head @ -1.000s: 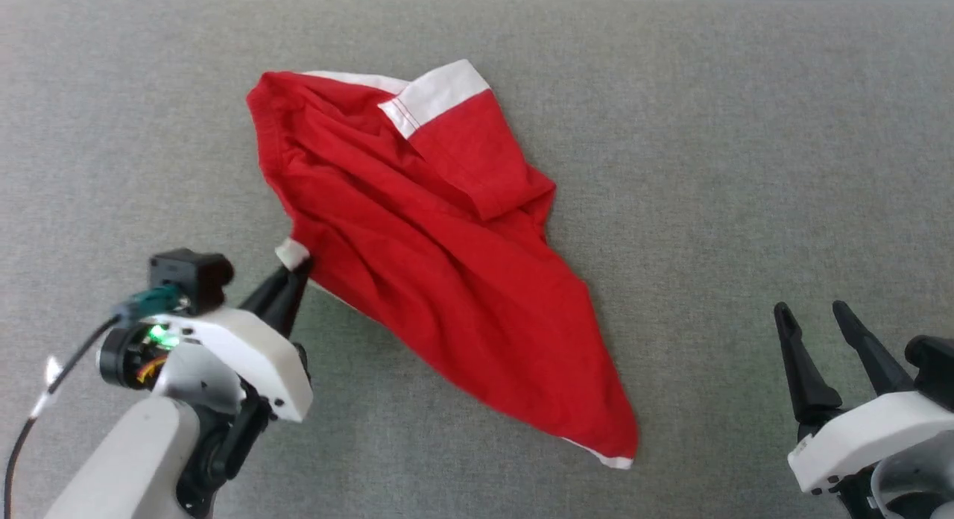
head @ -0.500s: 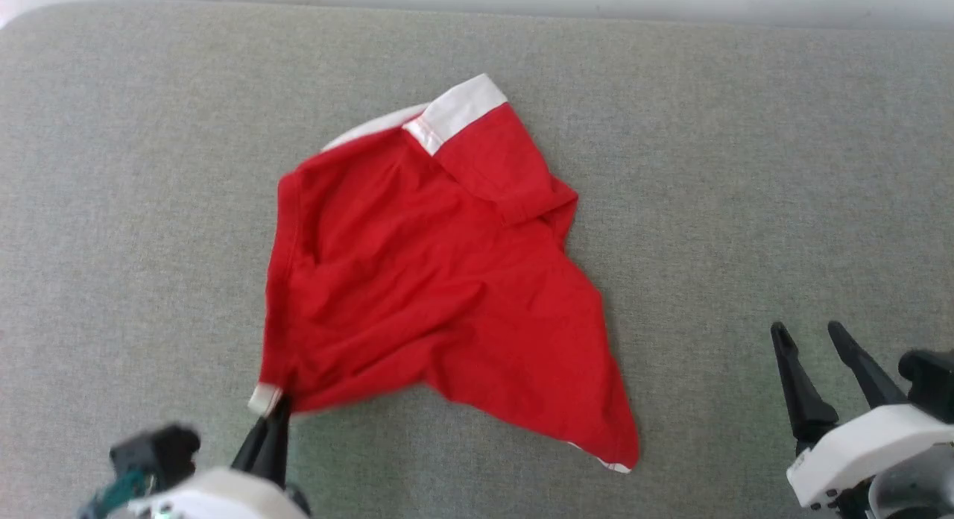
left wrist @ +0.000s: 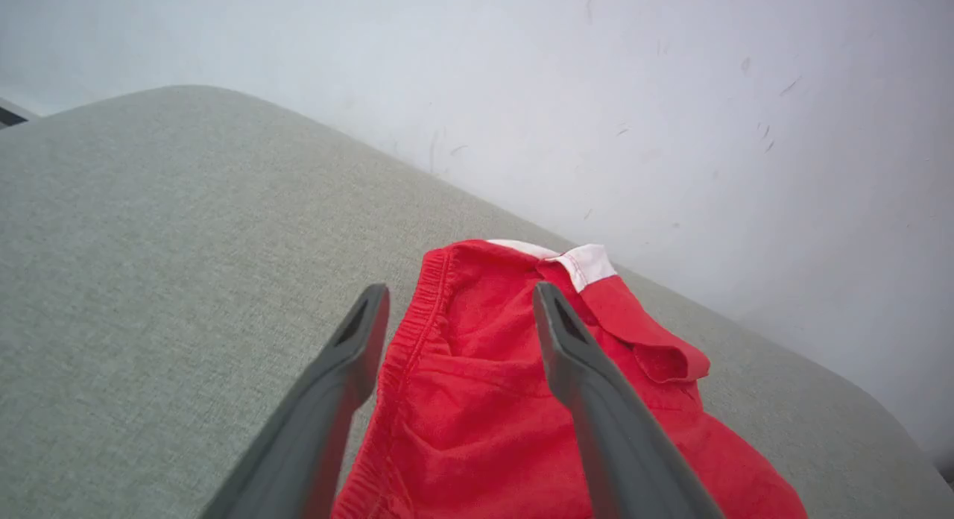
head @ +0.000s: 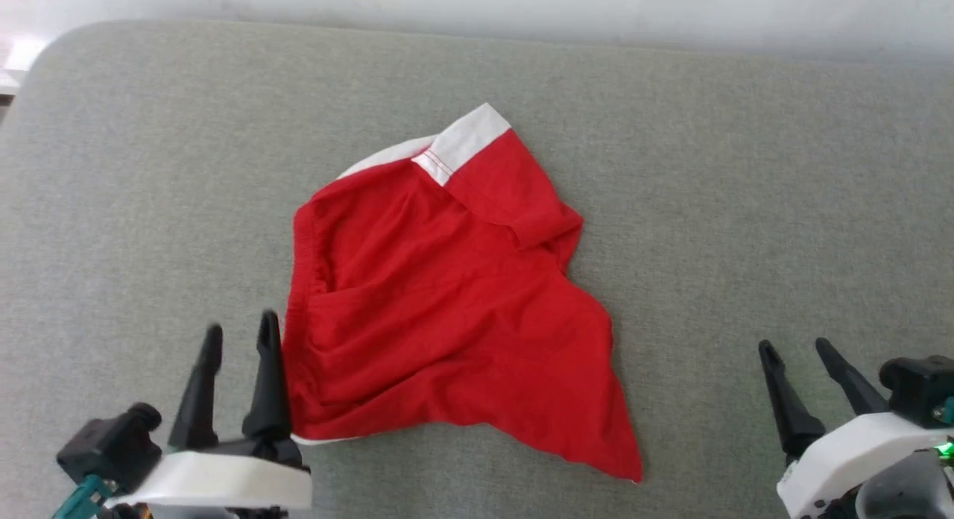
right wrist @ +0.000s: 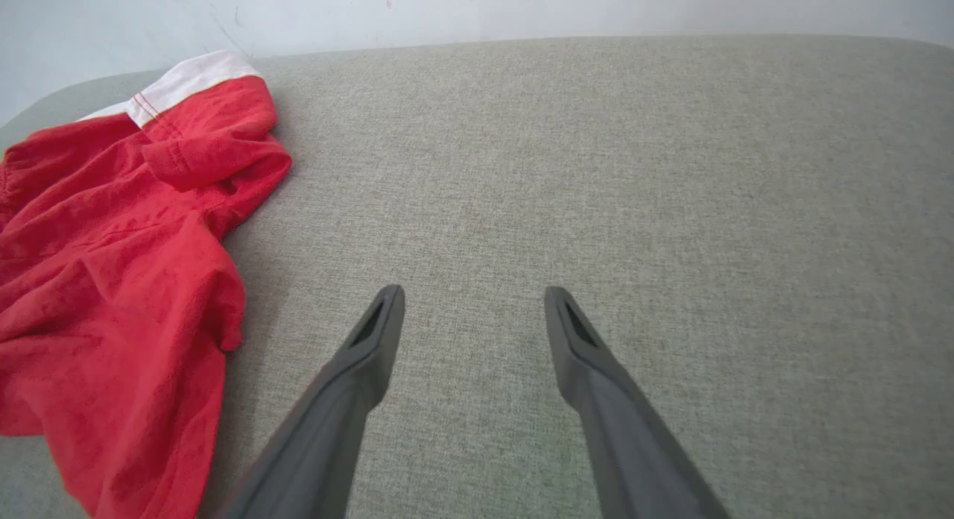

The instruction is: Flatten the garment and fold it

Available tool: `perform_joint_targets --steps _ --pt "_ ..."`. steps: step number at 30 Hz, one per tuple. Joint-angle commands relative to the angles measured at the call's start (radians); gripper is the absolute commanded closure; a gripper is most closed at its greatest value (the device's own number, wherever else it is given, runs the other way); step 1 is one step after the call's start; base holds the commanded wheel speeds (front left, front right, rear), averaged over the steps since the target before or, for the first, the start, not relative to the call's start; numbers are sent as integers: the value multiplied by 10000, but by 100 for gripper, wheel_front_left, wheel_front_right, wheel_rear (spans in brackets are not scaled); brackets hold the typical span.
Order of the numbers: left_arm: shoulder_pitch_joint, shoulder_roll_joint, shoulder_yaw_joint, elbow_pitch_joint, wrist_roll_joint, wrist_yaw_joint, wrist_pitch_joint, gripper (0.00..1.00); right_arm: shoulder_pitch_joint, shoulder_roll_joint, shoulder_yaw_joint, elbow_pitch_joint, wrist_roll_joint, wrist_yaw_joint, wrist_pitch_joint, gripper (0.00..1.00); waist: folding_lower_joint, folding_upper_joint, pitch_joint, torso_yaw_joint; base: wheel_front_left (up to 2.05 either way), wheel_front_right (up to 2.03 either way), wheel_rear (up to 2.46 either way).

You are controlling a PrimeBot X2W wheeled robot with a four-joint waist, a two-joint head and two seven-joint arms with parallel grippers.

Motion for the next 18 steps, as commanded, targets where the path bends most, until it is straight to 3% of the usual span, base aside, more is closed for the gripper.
perform_joint_targets --steps 1,8,18 --pt "-174 -65 74 -89 183 -99 -113 0 12 30 67 -80 -103 -9 44 0 0 -1 -129 136 0 0 0" --pt "-321 -720 149 -40 1337 -498 -339 0 -416 -79 1163 130 -809 -9 746 0 0 -1 -268 394 0 0 0" --pt "-351 -1384 57 595 1926 -1176 -346 0 -1358 -803 3026 1924 -894 -9 958 0 0 -1 -268 1085 0 0 0"
